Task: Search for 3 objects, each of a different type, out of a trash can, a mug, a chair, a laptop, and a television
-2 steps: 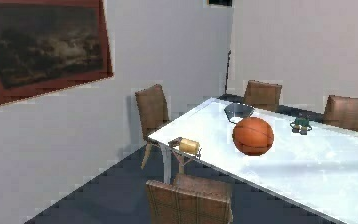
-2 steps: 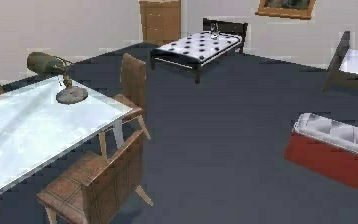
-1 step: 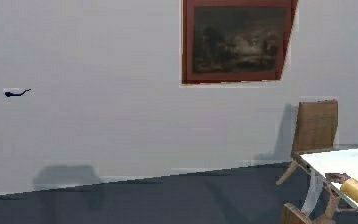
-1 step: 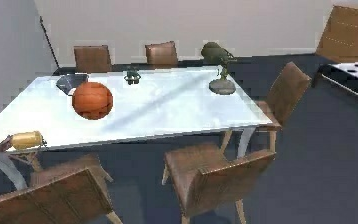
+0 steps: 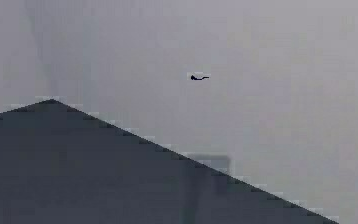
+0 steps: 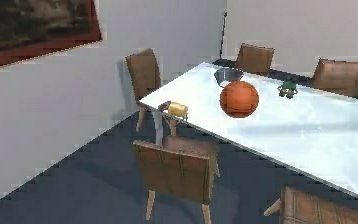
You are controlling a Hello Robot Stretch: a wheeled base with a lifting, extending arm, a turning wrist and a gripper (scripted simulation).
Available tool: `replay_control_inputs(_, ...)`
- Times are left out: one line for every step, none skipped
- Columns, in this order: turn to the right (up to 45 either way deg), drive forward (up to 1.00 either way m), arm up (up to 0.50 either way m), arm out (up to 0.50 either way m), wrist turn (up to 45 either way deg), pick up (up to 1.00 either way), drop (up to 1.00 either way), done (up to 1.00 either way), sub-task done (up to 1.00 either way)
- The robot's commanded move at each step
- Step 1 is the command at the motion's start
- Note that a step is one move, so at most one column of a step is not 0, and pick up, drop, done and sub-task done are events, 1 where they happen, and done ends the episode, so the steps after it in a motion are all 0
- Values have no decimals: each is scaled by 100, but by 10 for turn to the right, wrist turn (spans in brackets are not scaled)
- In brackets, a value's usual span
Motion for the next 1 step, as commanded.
replay_control_inputs(-450, 0, 0, 0, 0, 0, 0, 0, 0)
